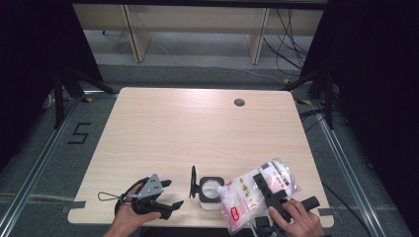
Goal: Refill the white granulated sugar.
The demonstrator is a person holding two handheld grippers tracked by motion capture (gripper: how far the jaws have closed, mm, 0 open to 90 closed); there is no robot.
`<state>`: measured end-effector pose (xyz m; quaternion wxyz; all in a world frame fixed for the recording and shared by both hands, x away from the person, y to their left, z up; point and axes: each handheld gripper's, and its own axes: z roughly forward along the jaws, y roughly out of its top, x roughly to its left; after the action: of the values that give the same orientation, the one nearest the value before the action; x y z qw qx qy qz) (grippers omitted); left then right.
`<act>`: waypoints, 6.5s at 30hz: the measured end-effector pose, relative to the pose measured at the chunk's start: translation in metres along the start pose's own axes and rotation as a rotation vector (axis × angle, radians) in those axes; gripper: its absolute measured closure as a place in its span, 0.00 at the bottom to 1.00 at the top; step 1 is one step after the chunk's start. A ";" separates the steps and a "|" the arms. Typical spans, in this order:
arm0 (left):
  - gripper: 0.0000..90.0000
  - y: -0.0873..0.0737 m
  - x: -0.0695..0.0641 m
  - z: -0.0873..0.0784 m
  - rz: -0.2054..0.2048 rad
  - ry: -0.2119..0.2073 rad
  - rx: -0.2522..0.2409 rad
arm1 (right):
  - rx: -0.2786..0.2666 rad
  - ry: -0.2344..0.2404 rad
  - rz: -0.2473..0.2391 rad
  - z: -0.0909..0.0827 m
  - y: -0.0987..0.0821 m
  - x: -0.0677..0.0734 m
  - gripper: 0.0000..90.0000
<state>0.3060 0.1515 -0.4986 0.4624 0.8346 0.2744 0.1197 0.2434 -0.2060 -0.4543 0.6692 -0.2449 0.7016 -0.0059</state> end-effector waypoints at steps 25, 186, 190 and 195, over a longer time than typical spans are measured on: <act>0.21 0.000 0.002 0.000 0.023 -0.003 0.000 | -0.018 -0.011 0.000 0.000 0.002 -0.001 0.56; 0.21 0.000 0.001 0.000 0.005 -0.001 0.007 | -0.020 -0.003 0.004 -0.002 0.001 -0.004 0.60; 0.21 0.000 0.001 0.000 0.012 0.002 0.010 | -0.018 0.004 0.009 -0.002 0.001 -0.003 0.60; 0.21 0.000 0.001 0.000 0.007 0.004 0.011 | -0.021 -0.011 -0.001 -0.003 0.001 -0.004 0.60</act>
<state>0.3070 0.1522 -0.4985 0.4570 0.8378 0.2729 0.1215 0.2405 -0.2043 -0.4503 0.6704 -0.2526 0.6977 0.0026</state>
